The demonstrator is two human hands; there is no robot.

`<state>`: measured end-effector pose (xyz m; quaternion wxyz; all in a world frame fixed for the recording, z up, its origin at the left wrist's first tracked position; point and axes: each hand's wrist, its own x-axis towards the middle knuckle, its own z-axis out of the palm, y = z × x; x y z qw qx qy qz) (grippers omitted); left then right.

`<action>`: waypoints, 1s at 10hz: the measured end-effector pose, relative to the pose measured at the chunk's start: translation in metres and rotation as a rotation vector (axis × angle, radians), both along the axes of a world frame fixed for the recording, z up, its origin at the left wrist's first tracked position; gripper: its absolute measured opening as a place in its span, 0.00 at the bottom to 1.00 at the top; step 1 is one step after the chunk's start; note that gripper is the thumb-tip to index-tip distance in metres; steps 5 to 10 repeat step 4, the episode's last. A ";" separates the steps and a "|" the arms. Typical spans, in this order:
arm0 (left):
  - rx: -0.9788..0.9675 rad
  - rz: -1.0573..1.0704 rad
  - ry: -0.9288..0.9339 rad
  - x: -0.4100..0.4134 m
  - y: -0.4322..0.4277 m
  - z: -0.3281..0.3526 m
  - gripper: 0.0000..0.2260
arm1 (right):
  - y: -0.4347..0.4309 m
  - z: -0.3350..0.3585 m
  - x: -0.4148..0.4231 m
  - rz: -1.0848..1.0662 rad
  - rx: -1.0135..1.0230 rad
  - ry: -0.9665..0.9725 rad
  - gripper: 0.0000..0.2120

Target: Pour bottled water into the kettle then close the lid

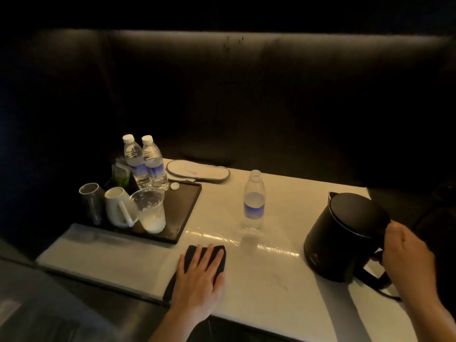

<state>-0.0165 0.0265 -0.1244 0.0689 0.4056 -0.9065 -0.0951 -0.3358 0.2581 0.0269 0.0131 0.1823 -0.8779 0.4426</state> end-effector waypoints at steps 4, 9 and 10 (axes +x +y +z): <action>-0.329 -0.216 0.159 0.030 -0.060 0.012 0.27 | 0.007 0.053 0.010 -0.062 0.433 0.080 0.10; -0.329 -0.216 0.159 0.030 -0.060 0.012 0.27 | 0.007 0.053 0.010 -0.062 0.433 0.080 0.10; -0.329 -0.216 0.159 0.030 -0.060 0.012 0.27 | 0.007 0.053 0.010 -0.062 0.433 0.080 0.10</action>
